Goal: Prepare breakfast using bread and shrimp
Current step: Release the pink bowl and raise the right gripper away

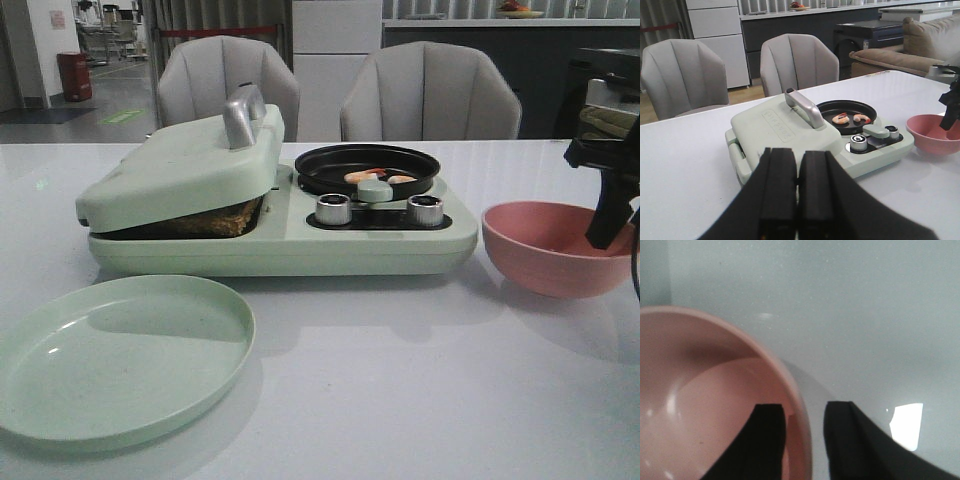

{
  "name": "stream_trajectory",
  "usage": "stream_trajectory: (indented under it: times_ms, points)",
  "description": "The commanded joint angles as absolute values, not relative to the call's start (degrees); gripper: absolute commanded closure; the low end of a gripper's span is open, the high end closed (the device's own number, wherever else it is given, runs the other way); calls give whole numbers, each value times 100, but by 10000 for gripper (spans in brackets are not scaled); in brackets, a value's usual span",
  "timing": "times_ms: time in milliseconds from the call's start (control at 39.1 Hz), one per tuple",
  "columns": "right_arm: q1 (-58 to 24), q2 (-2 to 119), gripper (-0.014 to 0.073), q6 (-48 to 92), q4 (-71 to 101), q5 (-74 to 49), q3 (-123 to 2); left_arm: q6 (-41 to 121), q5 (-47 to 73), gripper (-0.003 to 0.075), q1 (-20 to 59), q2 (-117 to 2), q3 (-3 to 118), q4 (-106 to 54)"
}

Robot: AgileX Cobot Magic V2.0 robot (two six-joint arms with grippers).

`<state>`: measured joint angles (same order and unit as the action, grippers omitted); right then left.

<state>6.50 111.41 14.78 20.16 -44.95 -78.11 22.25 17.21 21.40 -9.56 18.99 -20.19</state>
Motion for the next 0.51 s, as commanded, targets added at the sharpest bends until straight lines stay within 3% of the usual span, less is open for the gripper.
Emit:
stream_trajectory:
  times_ms: [0,204,486]
  points:
    - [671,10811,140,1508,1830,-4430,-8059,2168,1253,606,2184,-1015,2059,-2115]
    - [671,10488,120,1526,1541,-4803,-8458,2168,1253,606,2184,-1015,2059,-2115]
    - [658,9090,120,1800,1451,-4790,-8443,2168,1253,606,2184,-1015,2059,-2115]
